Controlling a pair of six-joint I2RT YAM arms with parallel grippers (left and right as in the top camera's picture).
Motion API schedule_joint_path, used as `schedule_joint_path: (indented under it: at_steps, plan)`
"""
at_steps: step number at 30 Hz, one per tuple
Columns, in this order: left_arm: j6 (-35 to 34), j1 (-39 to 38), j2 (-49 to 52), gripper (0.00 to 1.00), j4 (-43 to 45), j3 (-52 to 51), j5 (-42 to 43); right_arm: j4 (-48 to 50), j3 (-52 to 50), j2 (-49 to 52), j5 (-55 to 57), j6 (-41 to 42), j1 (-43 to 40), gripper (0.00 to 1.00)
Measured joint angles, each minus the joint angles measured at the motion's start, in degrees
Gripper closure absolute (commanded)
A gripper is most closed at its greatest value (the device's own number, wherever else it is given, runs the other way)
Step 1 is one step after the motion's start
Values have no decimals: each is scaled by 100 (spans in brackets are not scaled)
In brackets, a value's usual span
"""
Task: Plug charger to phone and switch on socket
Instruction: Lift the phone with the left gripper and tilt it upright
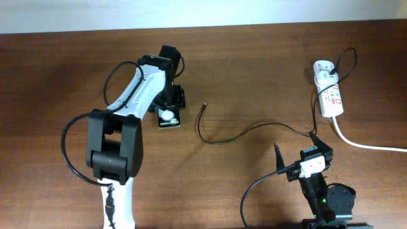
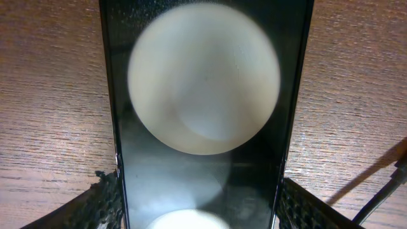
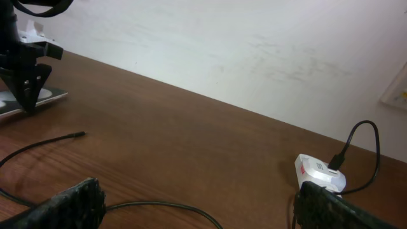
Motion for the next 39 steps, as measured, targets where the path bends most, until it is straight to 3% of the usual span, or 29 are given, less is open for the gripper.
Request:
schedule_joint_path:
  at_steps: [11, 19, 34, 39]
  plan:
    - [2, -57, -13, 26, 686, -748, 31, 0, 0, 0, 0, -2, 0, 1]
    - [2, -55, -46, 14, 756, -815, 26, 0, 0, 0, 0, -2, 0, 1]
    - [26, -46, -48, 14, 763, -820, 52, 0, 0, 0, 0, -2, 0, 1]
    - [39, -48, -48, 30, 796, -820, 90, 0, 0, 0, 0, 0, 0, 1]
